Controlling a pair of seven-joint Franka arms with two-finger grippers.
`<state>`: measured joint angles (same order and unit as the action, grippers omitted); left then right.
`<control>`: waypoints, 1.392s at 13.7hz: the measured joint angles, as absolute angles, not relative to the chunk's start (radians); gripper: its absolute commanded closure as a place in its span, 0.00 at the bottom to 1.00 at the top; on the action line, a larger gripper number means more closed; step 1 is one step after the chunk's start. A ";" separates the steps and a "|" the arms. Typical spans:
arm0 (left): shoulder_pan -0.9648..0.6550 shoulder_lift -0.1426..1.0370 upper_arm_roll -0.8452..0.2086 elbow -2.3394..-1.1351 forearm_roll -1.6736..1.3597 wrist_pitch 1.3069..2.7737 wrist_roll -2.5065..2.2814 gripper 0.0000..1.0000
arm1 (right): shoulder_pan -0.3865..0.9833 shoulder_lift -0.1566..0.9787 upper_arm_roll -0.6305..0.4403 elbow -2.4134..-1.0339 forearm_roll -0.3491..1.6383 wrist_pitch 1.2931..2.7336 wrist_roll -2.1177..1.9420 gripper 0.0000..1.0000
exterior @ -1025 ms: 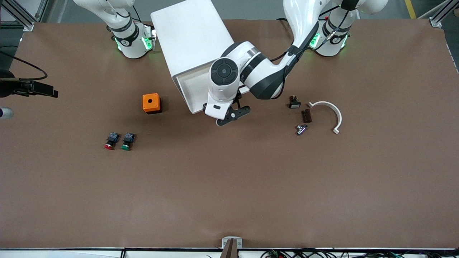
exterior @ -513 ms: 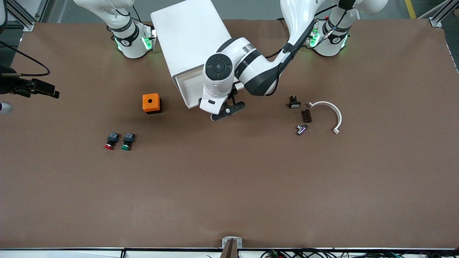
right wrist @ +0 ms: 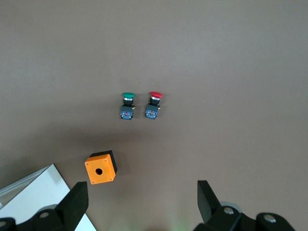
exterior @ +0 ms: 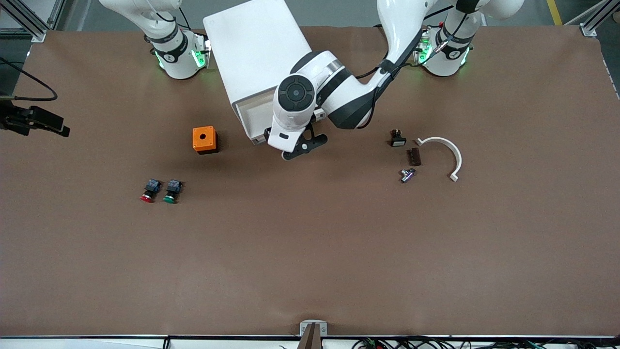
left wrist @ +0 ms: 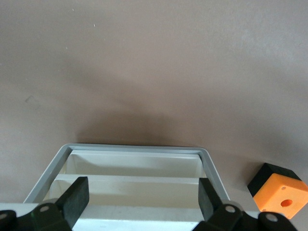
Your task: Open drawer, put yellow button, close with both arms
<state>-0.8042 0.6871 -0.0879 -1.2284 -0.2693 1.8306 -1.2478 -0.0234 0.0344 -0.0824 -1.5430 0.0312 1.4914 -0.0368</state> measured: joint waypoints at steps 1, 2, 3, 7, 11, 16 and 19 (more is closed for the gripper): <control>-0.808 0.687 -0.088 -1.232 -0.285 1.831 -1.248 0.00 | -0.024 0.034 -0.082 -1.538 0.031 1.491 -0.037 0.00; -0.812 0.687 -0.088 -1.236 -0.302 1.831 -1.248 0.00 | -0.024 0.034 -0.082 -1.532 0.031 1.491 -0.037 0.00; -0.818 0.688 -0.089 -1.240 -0.314 1.831 -1.248 0.00 | -0.024 0.034 -0.082 -1.526 0.031 1.489 -0.037 0.00; -0.836 0.688 -0.089 -1.252 -0.327 1.831 -1.248 0.00 | -0.027 0.032 -0.084 -1.495 0.031 1.473 -0.035 0.00; -0.850 0.688 -0.089 -1.262 -0.376 1.831 -1.248 0.00 | -0.036 0.014 -0.084 -1.493 0.031 1.446 -0.035 0.00; -0.861 0.689 -0.089 -1.270 -0.403 1.831 -1.247 0.00 | -0.036 -0.072 -0.082 -1.582 0.031 1.508 -0.035 0.00; -0.874 0.693 -0.089 -1.280 -0.442 1.830 -1.247 0.00 | -0.036 -0.112 -0.082 -1.635 0.031 1.519 -0.035 0.00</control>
